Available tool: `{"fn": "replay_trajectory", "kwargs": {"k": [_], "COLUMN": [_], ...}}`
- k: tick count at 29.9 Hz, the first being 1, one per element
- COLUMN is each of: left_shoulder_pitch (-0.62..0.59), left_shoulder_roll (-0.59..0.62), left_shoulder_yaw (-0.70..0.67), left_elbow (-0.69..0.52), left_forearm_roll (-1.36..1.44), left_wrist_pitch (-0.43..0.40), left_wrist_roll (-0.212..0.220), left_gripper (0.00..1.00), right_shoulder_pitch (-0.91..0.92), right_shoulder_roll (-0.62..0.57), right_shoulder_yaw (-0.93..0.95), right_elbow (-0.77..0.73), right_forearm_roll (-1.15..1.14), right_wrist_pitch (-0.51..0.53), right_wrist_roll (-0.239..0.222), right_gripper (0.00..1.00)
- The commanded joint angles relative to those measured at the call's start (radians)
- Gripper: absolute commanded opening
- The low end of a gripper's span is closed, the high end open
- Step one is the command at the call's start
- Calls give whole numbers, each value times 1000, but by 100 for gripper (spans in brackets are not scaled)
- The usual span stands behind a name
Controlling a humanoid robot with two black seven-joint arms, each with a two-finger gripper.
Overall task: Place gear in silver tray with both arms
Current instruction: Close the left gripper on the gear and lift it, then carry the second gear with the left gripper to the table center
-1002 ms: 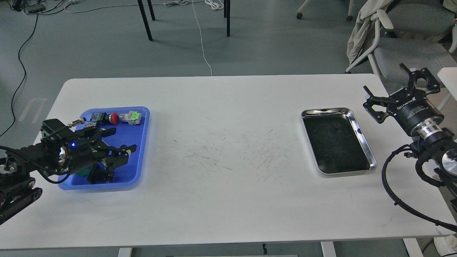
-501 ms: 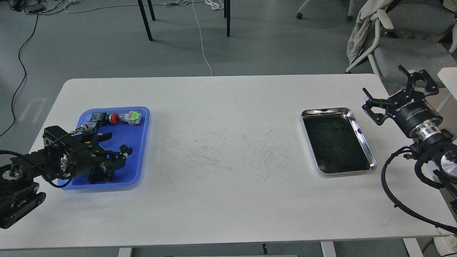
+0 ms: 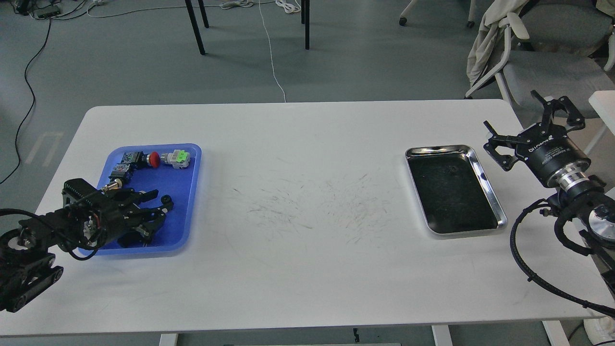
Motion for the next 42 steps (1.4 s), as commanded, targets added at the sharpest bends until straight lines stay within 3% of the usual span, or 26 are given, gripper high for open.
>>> {"fn": "replay_trajectory", "kwargs": {"k": [1,10,18,26,30,36,41,42], "left_shoulder_pitch": [-2,-6,-6,-29,-135,-305,-451,-471], "left_shoulder_roll": [-10,-44,-47,-41,-9,108,163,163], "left_shoulder_yaw": [9,14,15,14,12,7,1,0], "left_elbow": [17,54,66,69,51,-136,-382,-420], "left_forearm_roll": [-2,-4,-5,-34,-34,-51,-172,-195], "left_wrist_pitch": [0,0,-6,-1,-3,-78,-243,-271], "left_wrist_roll": [0,0,0,0,0,0,0,16], "left_gripper": [39,35,8,7,7,7,7,7], "right_shoulder_pitch": [0,-1,-1,0,3,12,15,15], "right_shoulder_roll": [0,0,0,0,-2,-9,-14,-14], "right_shoulder_yaw": [0,-2,-2,-2,-2,0,0,0], "right_elbow": [-2,0,0,3,4,4,3,3], "right_forearm_roll": [-1,-1,-1,-1,-1,-1,-1,-1], "right_wrist_pitch": [0,0,0,0,-1,-1,-1,-1], "right_wrist_roll": [0,0,0,0,0,0,-2,-2], "right_gripper": [98,98,98,98,98,98,98,98]}}
